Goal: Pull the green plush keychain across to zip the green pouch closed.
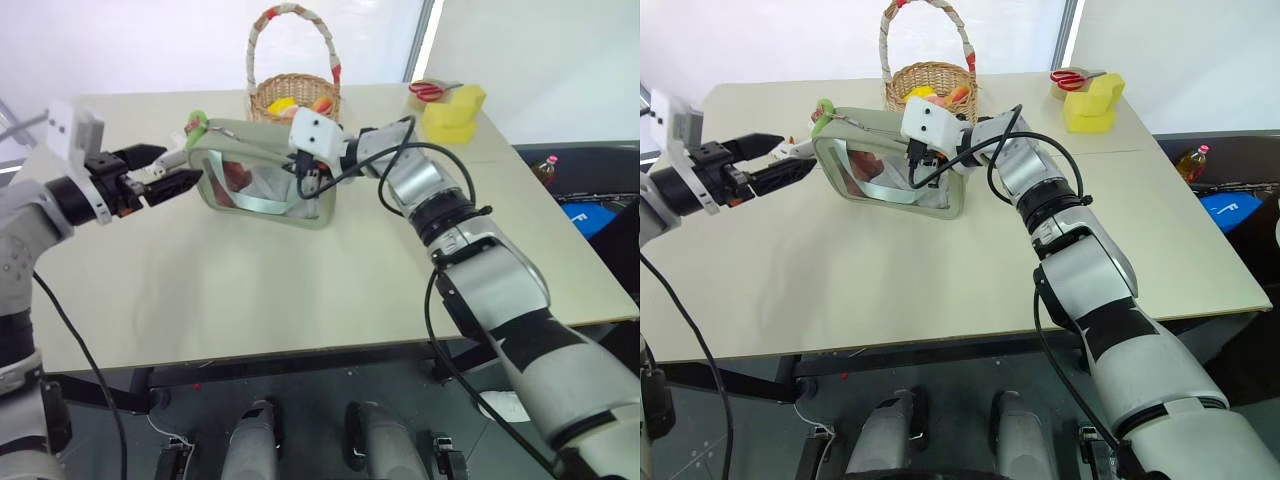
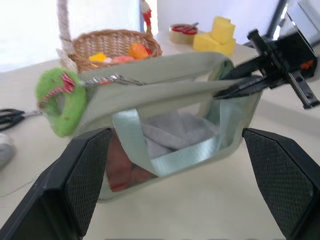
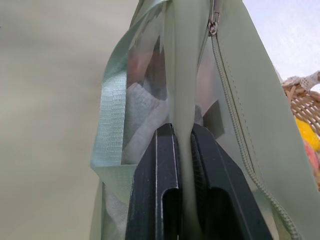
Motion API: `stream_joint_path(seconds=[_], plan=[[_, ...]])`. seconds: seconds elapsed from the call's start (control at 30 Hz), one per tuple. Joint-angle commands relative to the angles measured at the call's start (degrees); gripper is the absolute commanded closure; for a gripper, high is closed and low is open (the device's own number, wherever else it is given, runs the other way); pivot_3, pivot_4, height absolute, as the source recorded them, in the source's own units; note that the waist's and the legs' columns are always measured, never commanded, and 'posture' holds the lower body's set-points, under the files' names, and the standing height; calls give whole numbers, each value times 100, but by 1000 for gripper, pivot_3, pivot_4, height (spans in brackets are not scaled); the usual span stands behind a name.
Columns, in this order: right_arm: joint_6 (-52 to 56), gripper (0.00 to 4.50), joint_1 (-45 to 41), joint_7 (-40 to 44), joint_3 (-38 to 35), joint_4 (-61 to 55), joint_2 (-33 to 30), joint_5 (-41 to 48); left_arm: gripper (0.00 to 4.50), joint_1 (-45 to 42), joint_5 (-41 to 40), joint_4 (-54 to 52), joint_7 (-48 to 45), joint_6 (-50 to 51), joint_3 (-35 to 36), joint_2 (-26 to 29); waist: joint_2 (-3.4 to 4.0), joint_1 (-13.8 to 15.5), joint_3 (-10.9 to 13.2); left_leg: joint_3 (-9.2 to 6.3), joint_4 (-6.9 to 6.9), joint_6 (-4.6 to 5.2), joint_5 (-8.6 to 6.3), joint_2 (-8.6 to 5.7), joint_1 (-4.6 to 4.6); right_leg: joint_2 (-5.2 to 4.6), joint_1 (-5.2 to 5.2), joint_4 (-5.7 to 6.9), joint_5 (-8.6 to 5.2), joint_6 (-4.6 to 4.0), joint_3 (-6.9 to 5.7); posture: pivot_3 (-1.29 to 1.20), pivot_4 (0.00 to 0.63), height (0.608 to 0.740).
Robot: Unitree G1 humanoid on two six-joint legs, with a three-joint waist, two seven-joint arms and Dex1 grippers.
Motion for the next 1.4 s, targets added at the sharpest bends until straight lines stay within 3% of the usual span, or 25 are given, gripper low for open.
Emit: stream_joint_path(seconds=[0.03, 0.17, 0.63, 1.03, 1.17, 1.27, 1.4], plan=[[-295, 4460, -324, 359, -294, -350, -523, 19, 0, -86, -3, 101, -112, -114, 112, 198, 1, 31, 0, 1, 0, 0, 0, 0, -1, -1, 0, -2, 0, 0, 0, 0, 150, 740], [-236, 4460, -44, 1013, -418, -987, -774, 293, 0, -138, 15, 186, -157, -168, 35, 216, 1, -2, 0, 1, 0, -1, 0, -1, -2, -1, -2, -3, 0, 0, 0, 0, 150, 740], [1237, 4460, 1841, 1485, -503, -4262, -1164, 688, 0, -100, 19, 173, -189, -216, -22, 248, 0, -1, 0, -1, -1, -6, 3, 2, 6, 4, -4, 8, -1, 1, 2, 0, 150, 740], [1619, 4460, 2116, 1733, -474, -4703, -1317, 785, 0, -231, 132, 331, -295, -280, -157, 292, 0, 25, 0, -1, 1, -5, 3, 2, 5, 2, -2, 5, -1, -1, 1, 0, 150, 740], [1757, 2993, 2192, 1515, -603, -4965, -1335, 812, 0, -270, 208, 447, -346, -342, -186, 284, -1, 16, -1, -1, 2, -5, 3, 2, 5, 2, 0, 5, -1, -1, 1, 0, 150, 740], [2100, 1516, 2119, 1538, -868, -5235, -1574, 1013, 0, -272, 248, 611, -383, -397, -138, 349, -1, 19, 0, -1, 2, -5, 3, 2, 5, 2, -2, 5, -1, -2, 1, 0, 150, 740], [2552, 1516, 2346, 1618, -1140, -5709, -2095, 1262, 0, -284, 341, 896, -433, -513, -96, 453, -1, 38, -1, -1, 2, -6, 3, 2, 1, 0, -1, 0, -1, -2, 1, 0, 150, 740]])
